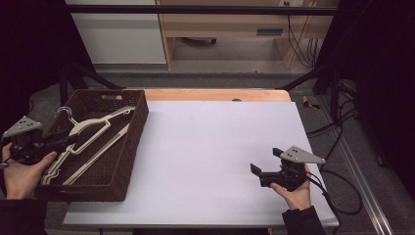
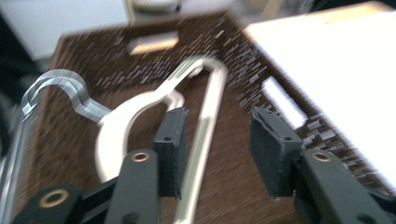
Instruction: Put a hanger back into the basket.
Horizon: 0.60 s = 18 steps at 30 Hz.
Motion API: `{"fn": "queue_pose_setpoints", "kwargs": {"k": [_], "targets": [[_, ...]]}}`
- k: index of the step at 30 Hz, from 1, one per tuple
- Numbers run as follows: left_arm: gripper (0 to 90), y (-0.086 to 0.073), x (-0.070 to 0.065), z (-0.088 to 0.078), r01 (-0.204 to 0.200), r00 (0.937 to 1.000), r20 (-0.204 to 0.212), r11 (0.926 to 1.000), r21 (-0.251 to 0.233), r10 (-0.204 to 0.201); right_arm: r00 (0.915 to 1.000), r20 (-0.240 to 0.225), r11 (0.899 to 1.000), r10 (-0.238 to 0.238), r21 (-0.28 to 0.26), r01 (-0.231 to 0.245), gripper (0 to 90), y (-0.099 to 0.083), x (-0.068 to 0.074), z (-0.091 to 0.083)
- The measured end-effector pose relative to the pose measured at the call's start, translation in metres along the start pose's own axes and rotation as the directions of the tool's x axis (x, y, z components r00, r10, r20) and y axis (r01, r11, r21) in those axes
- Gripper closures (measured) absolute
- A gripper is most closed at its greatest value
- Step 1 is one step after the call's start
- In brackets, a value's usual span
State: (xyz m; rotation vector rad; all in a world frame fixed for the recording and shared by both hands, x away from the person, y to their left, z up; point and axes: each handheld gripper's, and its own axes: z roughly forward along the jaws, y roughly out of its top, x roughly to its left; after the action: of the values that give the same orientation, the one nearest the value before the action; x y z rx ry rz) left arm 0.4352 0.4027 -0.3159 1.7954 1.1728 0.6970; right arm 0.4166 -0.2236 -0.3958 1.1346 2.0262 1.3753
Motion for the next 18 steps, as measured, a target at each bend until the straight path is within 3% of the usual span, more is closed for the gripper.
{"fn": "queue_pose_setpoints", "kwargs": {"k": [3,8,11,14,18], "targets": [[43.9,0.001,-0.022,-0.002,-0.014,0.9987,0.048,0.9968,-0.078,0.017,1.0000,0.000,1.000,0.002,-0.013,-0.002,3.0,0.000,0.000,0.000],[27.3,-0.004,-0.056,0.006,-0.010,0.9889,0.146,0.9896,-0.143,0.031,1.0000,0.004,1.000,-0.002,-0.019,0.002,2.9,0.000,0.000,0.001],[17.5,-0.009,-0.076,0.016,-0.017,0.9842,0.171,0.9864,-0.163,0.045,1.0000,0.001,1.000,-0.006,-0.021,0.006,2.9,0.000,0.000,0.000],[13.8,-0.015,-0.093,0.026,-0.042,0.9781,0.194,0.9843,-0.171,0.075,1.0000,0.002,0.999,-0.008,-0.037,0.008,2.9,0.001,0.000,-0.002],[8.7,-0.022,-0.108,0.039,-0.044,0.9764,0.202,0.9863,-0.159,0.076,0.9999,-0.001,0.998,-0.017,-0.053,0.017,2.8,0.001,0.000,-0.005]]}}
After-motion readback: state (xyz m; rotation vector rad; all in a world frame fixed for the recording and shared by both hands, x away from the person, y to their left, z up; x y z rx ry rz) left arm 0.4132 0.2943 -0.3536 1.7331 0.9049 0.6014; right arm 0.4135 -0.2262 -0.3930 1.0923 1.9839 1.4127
